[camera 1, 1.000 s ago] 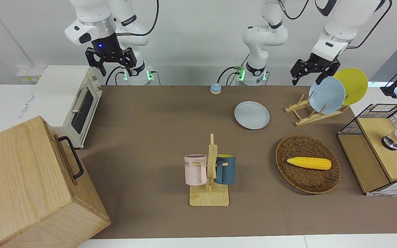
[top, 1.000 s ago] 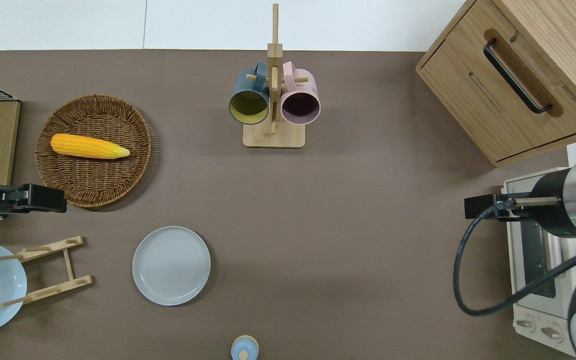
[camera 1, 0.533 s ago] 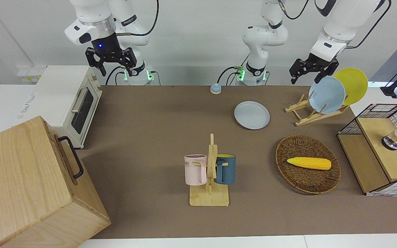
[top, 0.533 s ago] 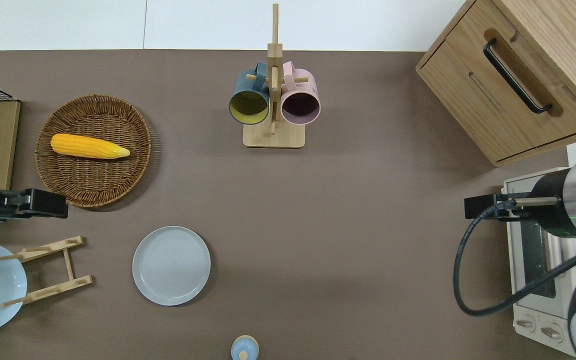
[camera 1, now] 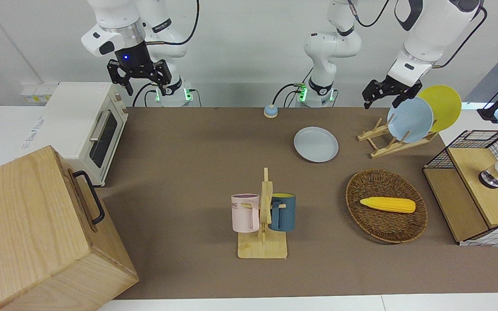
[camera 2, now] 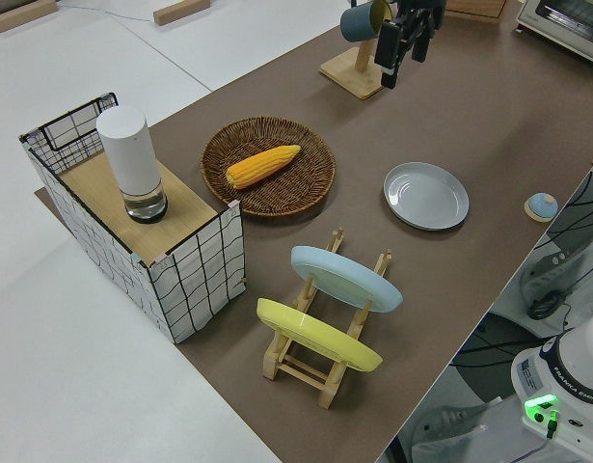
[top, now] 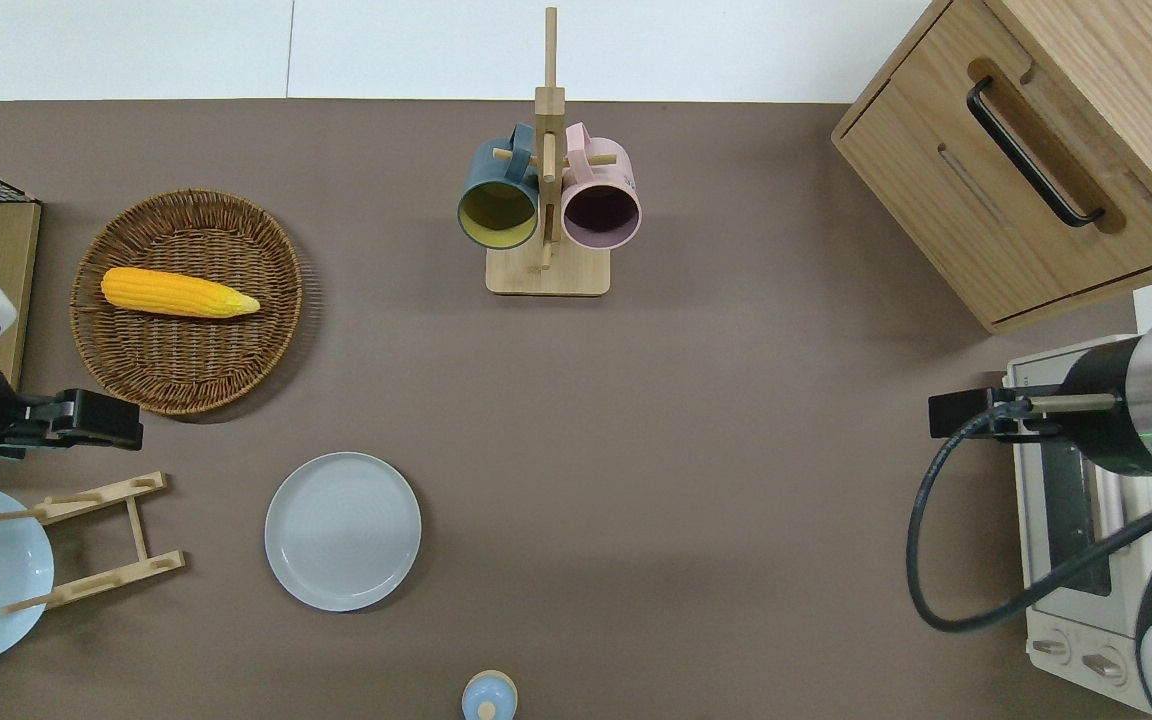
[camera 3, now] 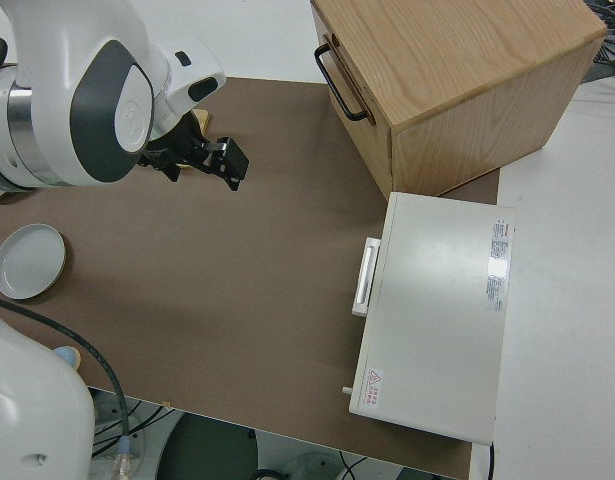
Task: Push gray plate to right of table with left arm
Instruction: 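Move the left gripper down toward the gray plate's rim nearest the robot, then lower the left gripper against the gray plate's edge, then push the gray plate with the left gripper across the table, away from the corn tray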
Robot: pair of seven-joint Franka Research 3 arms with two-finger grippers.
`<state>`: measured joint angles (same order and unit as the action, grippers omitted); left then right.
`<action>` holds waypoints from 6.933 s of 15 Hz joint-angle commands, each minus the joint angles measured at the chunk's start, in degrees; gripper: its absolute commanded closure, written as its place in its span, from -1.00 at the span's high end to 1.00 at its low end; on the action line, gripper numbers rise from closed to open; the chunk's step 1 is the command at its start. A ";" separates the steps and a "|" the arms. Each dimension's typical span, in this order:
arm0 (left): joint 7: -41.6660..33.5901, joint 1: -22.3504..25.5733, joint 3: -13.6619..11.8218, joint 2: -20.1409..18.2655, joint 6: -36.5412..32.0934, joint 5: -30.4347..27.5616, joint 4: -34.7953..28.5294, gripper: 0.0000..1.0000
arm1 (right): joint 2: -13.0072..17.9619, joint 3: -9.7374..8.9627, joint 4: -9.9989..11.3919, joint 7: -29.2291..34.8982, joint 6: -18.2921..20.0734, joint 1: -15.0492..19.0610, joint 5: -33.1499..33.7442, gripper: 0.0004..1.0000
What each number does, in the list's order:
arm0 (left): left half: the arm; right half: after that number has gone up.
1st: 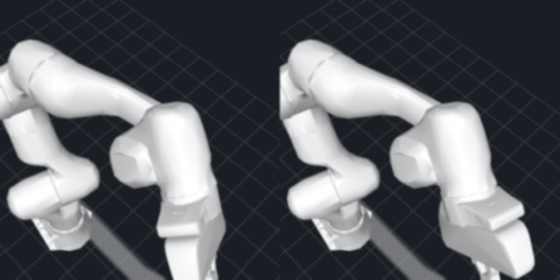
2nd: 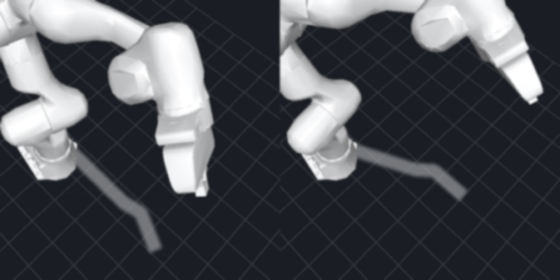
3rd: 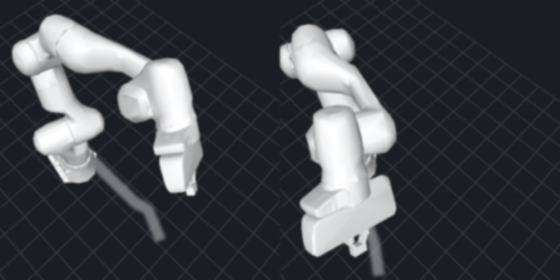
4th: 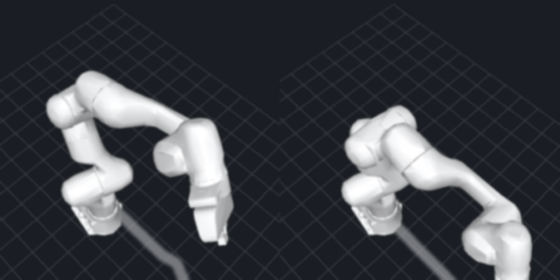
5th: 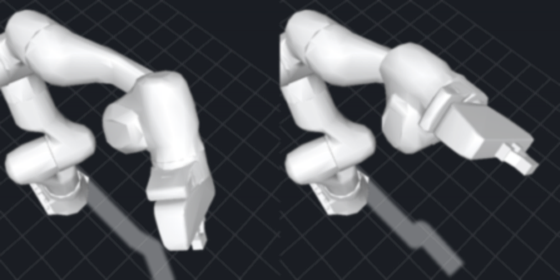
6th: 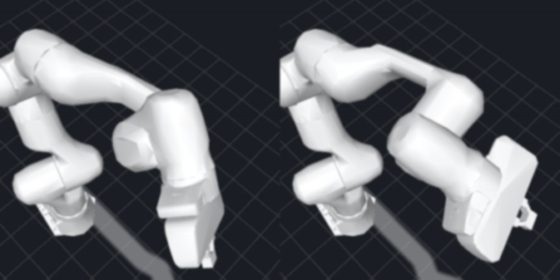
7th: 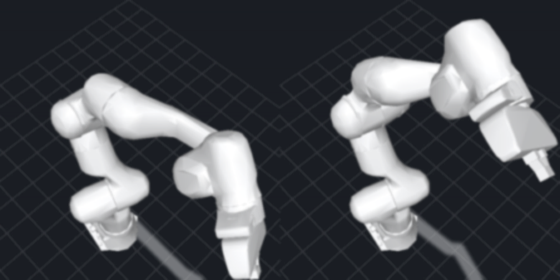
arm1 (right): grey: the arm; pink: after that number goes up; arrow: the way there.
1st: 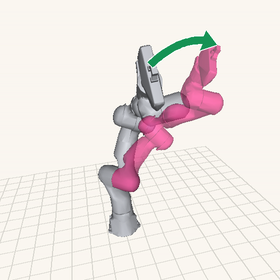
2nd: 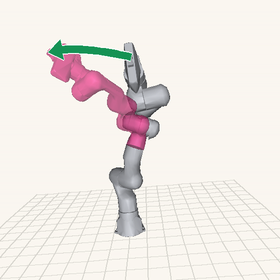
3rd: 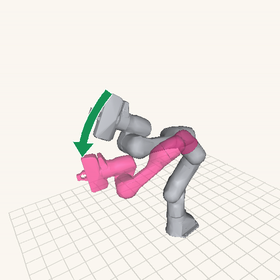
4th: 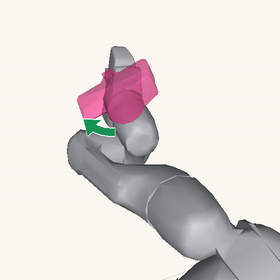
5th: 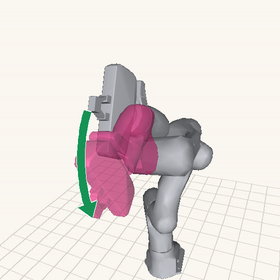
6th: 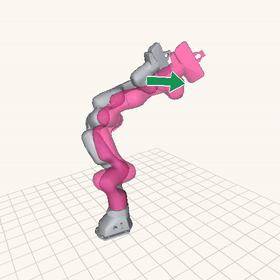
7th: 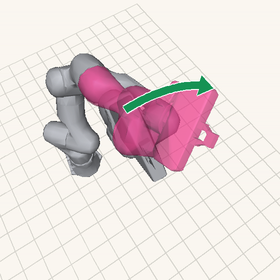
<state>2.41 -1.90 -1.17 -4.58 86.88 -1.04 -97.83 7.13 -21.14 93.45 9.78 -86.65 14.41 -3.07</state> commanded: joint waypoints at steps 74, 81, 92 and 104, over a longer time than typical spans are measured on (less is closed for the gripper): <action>16.91 -1.08 18.22 -1.75 51.10 -17.42 -50.53 -1.00 | 1.57 -0.83 1.56 0.59 -0.01 1.41 -1.23 0.99; 30.09 -10.66 18.22 0.97 56.98 -17.86 -49.92 -1.00 | 1.57 -0.83 1.56 0.59 -0.01 1.41 -1.23 0.99; 39.25 -18.84 18.13 6.08 61.74 -19.00 -45.70 -1.00 | 1.57 -0.83 1.56 0.59 -0.01 1.41 -1.23 0.99; 45.57 -24.12 17.52 9.94 65.79 -19.53 -41.83 -1.00 | 1.57 -0.83 1.56 0.59 0.07 1.41 -1.23 0.99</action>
<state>46.41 -24.18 16.88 0.96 150.67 -19.71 -141.83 7.13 -21.14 93.45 9.78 -86.65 14.41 -3.07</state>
